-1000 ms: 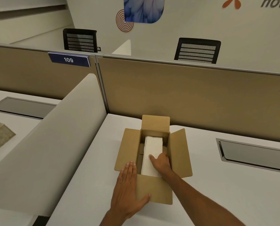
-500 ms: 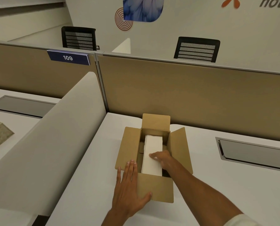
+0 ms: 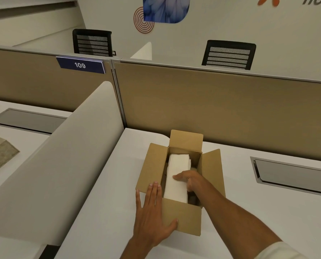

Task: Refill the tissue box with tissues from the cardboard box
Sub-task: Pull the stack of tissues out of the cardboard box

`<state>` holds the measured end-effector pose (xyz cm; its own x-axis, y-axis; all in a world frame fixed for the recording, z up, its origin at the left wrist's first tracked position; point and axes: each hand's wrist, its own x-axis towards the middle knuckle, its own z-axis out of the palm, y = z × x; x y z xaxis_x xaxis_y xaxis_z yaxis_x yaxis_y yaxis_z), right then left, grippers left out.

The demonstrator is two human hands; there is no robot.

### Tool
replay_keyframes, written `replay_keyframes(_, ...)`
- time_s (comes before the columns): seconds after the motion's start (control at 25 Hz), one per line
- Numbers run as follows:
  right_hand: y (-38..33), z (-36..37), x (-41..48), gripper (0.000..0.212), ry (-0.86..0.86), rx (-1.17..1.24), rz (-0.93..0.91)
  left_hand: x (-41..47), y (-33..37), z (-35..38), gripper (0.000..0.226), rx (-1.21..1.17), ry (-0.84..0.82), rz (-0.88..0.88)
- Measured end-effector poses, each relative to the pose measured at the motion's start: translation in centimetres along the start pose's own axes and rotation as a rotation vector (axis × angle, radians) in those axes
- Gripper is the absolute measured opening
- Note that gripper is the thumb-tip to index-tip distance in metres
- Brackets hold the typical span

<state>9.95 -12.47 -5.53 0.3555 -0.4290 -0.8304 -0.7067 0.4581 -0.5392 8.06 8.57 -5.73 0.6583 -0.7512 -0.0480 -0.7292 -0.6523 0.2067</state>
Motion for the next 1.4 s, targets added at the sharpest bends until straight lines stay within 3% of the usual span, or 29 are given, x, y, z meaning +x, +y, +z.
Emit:
replay_keyframes(0.88,1.7,0.1,-2.8,0.053,-0.063,0.288,-0.108,-0.6,0.8,-0.5,0.110,0.024,0.003,-0.054)
replay_keyframes(1.2,2.3,0.4,-2.5,0.069,-0.039,0.344,-0.119,-0.4,0.9,-0.6,0.110,-0.009,-0.020,-0.052)
replay_keyframes(1.4,1.9,0.3,-3.0,0.047,-0.089,0.385,-0.094,-0.4,0.9,-0.5,0.112,-0.016,-0.016,-0.050)
